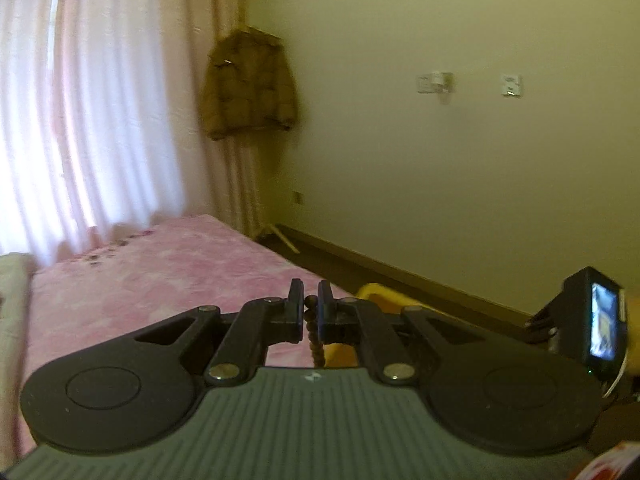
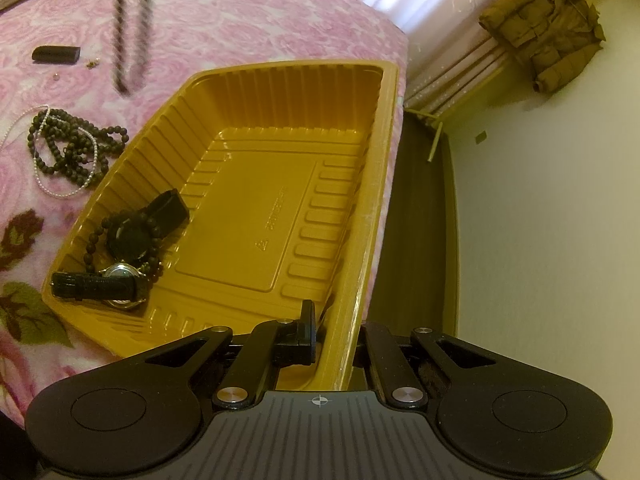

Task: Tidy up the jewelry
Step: 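Lift the necklace high and lower it into the tray, then release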

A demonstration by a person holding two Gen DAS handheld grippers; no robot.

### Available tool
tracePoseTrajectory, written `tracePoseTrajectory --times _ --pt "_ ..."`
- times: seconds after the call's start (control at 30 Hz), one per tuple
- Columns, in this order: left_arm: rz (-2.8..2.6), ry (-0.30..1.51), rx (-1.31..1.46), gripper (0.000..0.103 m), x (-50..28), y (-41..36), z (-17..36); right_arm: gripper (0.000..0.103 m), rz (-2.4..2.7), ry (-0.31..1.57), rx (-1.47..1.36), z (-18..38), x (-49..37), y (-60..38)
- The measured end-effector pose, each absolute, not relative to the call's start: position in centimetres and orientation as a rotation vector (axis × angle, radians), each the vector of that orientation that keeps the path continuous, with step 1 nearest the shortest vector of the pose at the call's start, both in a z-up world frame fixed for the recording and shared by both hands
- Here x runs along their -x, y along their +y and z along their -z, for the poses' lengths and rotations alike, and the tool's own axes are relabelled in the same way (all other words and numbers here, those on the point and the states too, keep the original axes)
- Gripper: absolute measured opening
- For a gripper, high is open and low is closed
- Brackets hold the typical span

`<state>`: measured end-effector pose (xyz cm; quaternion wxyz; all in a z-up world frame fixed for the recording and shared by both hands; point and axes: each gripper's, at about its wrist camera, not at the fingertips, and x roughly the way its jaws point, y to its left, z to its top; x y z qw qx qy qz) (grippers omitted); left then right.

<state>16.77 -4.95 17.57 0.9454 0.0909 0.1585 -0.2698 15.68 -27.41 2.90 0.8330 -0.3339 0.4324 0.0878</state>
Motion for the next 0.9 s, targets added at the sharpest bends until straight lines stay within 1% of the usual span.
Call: tracePoseTrajectory --times 0.2,0.4,0.67,0.9 --pt "0.632 0.427 -0.198 0.006 -18.6 -10.4 -13.9 0.005 -0.188 0.917 0.702 -2.9 -15.7 -27.6" --pt "0.641 0.511 -0.203 0.006 -20.5 -13.1 -10.3 0.005 -0.192 0.914 0.698 -3.0 -15.8 -27.5" --pt "0.576 0.563 -0.197 0.006 -23.2 -13.6 -8.3 0.005 -0.193 0.914 0.694 -2.9 -15.8 -27.8" --pt "0.574 0.602 -0.215 0.006 -24.0 -13.9 -7.0 0.005 -0.190 0.917 0.690 -2.8 -16.0 -27.9"
